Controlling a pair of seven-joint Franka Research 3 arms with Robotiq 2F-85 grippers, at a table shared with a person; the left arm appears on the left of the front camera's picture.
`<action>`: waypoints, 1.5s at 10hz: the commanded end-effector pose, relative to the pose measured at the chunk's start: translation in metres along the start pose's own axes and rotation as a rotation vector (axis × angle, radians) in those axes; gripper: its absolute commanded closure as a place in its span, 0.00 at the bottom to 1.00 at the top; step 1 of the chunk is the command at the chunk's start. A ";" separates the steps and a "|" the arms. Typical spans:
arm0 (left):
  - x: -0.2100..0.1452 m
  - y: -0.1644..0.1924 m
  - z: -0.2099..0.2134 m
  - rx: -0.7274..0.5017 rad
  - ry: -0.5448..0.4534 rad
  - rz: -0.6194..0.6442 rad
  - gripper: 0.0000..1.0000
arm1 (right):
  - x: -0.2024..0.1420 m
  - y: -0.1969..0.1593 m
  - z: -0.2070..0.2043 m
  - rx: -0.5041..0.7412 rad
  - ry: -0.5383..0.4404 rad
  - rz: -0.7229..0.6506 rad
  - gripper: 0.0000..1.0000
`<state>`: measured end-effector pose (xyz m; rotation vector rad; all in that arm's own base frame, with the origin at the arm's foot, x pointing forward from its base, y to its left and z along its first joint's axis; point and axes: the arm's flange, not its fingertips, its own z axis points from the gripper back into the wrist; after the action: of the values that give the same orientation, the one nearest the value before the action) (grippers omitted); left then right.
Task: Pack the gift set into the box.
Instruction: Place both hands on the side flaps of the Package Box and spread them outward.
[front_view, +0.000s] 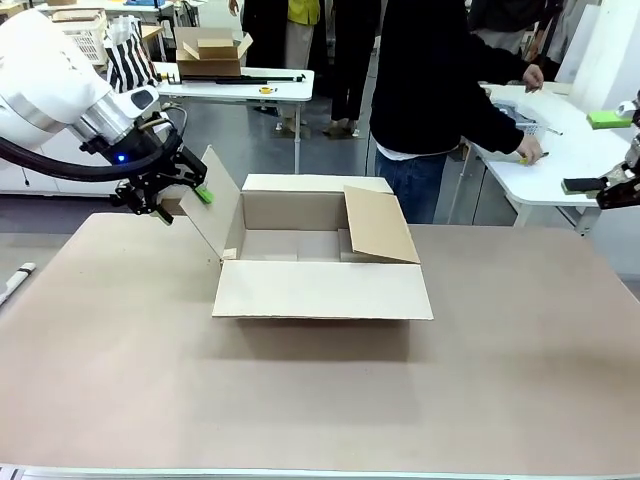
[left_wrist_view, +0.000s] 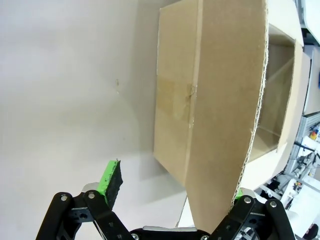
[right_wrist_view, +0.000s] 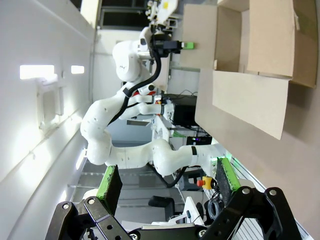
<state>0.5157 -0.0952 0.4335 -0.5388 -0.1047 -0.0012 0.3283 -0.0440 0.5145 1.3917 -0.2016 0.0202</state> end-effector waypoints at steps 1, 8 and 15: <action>-0.001 -0.002 0.002 0.033 -0.002 0.013 0.00 | 0.003 0.002 0.000 0.018 -0.002 0.028 0.00; -0.001 -0.002 0.002 0.033 -0.002 0.013 0.00 | 0.076 0.063 -0.246 -0.795 0.152 0.279 0.00; -0.001 -0.002 0.002 0.033 -0.002 0.013 0.00 | 0.060 0.049 -0.292 -1.082 0.054 0.289 0.00</action>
<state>0.5156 -0.0964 0.4343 -0.5272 -0.1029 -0.0012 0.4184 0.2336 0.5255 0.4090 -0.2842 0.2891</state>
